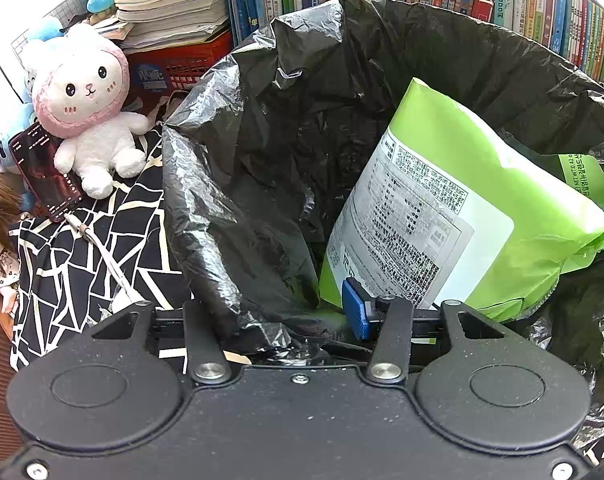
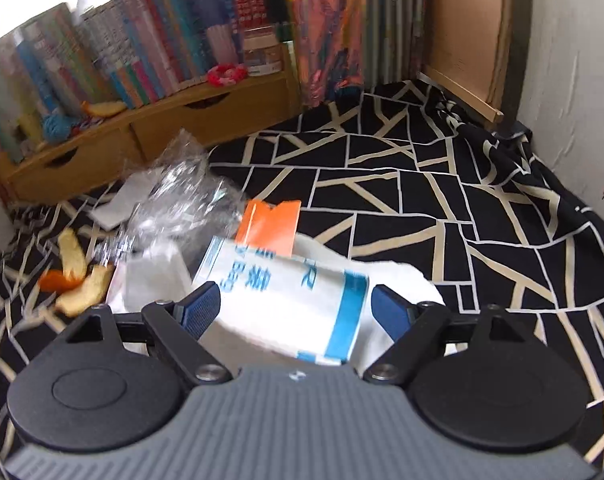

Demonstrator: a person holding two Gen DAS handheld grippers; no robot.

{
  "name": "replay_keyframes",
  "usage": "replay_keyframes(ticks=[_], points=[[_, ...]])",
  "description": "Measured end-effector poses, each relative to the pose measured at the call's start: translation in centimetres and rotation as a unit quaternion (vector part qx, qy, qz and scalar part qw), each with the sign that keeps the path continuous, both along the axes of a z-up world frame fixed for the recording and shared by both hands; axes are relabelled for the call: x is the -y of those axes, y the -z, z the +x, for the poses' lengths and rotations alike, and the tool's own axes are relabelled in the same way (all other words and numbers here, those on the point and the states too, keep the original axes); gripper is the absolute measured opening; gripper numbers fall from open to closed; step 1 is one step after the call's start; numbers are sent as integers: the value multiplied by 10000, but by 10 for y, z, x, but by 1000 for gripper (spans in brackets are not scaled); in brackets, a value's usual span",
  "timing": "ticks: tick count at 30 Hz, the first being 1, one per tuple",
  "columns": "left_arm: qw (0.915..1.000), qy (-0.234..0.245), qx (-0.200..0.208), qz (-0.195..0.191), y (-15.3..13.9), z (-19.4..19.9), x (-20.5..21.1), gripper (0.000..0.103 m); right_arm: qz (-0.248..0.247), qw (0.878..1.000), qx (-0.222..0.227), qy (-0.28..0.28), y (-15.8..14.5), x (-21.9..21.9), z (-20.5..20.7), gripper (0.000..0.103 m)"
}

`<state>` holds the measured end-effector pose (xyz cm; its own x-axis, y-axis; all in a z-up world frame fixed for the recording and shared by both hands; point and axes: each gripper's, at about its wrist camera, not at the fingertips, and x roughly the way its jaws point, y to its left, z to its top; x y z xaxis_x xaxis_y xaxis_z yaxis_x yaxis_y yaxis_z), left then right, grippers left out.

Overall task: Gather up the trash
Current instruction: 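Grasp the white-and-blue paper packet with the right gripper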

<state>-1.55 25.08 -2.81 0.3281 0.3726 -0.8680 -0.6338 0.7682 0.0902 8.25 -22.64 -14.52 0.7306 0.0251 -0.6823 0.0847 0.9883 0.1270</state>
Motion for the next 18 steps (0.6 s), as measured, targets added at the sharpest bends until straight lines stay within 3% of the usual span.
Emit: replay_keyframes(ticks=[2,4,6,8,9,11,15,18], points=[[10000,-10,-14,-3,0,0,0,47,324,9990,-109,281,3,9,13,100],[10000,-15,-23,8,0,0,-1,47,570,9973,-305,340,10,14,25,102],[10000,-32,-25,23,0,0,-1,47,611,9966,-509,237,16,13,31,92],[10000,-49,-15,41,0,0,0,47,788,9947,-636,151,18,12,27,60],[10000,-52,-5,53,0,0,0,47,891,9938,-652,154,16,12,24,55],[10000,-63,9,59,0,0,0,47,1053,9926,-608,78,10,13,14,32],[10000,-73,26,43,-1,0,0,47,1243,9912,-457,-41,-8,17,0,14],[10000,-64,44,-29,-1,-1,-1,47,1244,9918,-269,-138,-27,16,-8,10]])
